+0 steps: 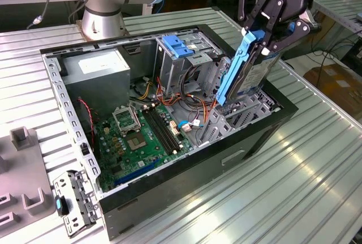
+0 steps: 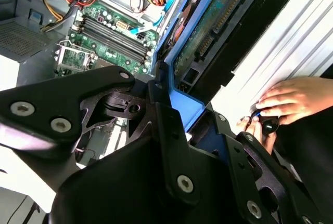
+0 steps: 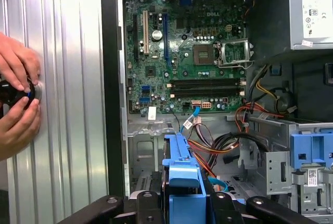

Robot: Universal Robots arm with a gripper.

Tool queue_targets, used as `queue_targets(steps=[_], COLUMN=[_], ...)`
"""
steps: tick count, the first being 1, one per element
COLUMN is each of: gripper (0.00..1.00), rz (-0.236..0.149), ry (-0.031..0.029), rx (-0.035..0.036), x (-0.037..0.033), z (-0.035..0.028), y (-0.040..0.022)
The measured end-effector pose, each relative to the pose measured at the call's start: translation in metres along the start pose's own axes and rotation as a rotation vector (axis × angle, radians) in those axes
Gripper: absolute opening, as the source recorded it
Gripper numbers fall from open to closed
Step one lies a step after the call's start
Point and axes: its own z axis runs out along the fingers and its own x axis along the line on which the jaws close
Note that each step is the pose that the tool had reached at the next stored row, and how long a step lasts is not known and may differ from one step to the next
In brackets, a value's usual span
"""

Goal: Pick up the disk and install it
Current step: 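Insert the disk into the insertion slot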

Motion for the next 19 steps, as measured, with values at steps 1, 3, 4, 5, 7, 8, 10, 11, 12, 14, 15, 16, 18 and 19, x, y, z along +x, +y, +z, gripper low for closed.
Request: queue_targets(steps=[1,3,4,5,7,8,10,11,12,14,15,16,18,19], gripper=[0.37,0.37,0.37,0.37,0.37,0.37,0.37,0.37,0.37,0.37,0.37,0.37,0.37,0.37], rz=[0.001,0.002,0.002,0.003,0.002,0.002,0.002,0.002,0.002,0.002,0.002,0.002,0.002,0.002], ry=[0.0001,0.0002,0.0,0.0002,0.0,0.0003,0.0001,0.0007,0.0005,0.0007,0.0006,0.0005,0.0005,0.0005], rx=[-0.0001,-0.0005,-0.0007,-0.001,-0.0021,-0.0027,-0.0051,-0.0062,-0.0069,-0.0075,-0.0078,-0.0082,-0.0086,-0.0087], x=[0.0,0.0,0.0002,0.0002,0.0006,0.0012,0.0044,0.0045,0.0046,0.0046,0.0045,0.0045,0.0045,0.0045], z=[0.0011,0.0051,0.0069,0.0089,0.0122,0.0129,0.0154,0.0166,0.0177,0.0183,0.0186,0.0194,0.0206,0.0211], y=[-0.0008,-0.0027,-0.0028,-0.0028,-0.003,-0.0033,-0.004,-0.0042,-0.0043,-0.0054,-0.0063,-0.0065,-0.0065,-0.0065])
